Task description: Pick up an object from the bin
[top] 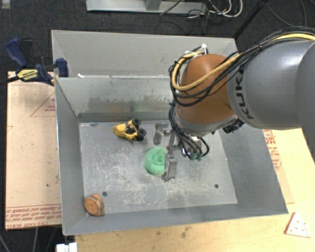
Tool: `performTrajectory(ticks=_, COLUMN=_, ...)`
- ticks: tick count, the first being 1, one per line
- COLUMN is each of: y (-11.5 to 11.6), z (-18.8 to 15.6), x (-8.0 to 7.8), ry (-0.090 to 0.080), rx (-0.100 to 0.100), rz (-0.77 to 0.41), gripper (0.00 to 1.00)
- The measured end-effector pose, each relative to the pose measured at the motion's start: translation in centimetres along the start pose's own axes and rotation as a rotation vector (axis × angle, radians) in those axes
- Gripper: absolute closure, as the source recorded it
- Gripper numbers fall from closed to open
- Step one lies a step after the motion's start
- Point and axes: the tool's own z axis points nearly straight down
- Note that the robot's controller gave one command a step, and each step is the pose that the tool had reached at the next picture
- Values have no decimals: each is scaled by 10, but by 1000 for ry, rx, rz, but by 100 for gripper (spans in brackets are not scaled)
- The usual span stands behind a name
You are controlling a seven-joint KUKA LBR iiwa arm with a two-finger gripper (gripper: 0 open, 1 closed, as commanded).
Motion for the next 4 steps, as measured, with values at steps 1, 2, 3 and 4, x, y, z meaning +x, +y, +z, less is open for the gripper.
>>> performTrajectory(ticks=1, y=-1, z=-5, x=-2, ry=-8, rx=-1, rz=3, gripper=100)
performTrajectory(ticks=2, y=-1, z=-4, x=-2, ry=-8, rx=-1, rz=4, gripper=0)
performTrajectory(ticks=3, y=-1, z=-4, x=-2, ry=-8, rx=-1, rz=4, gripper=0)
performTrajectory(ticks=4, y=-7, z=15, x=-7, ry=-10, rx=0, rz=-29, gripper=0)
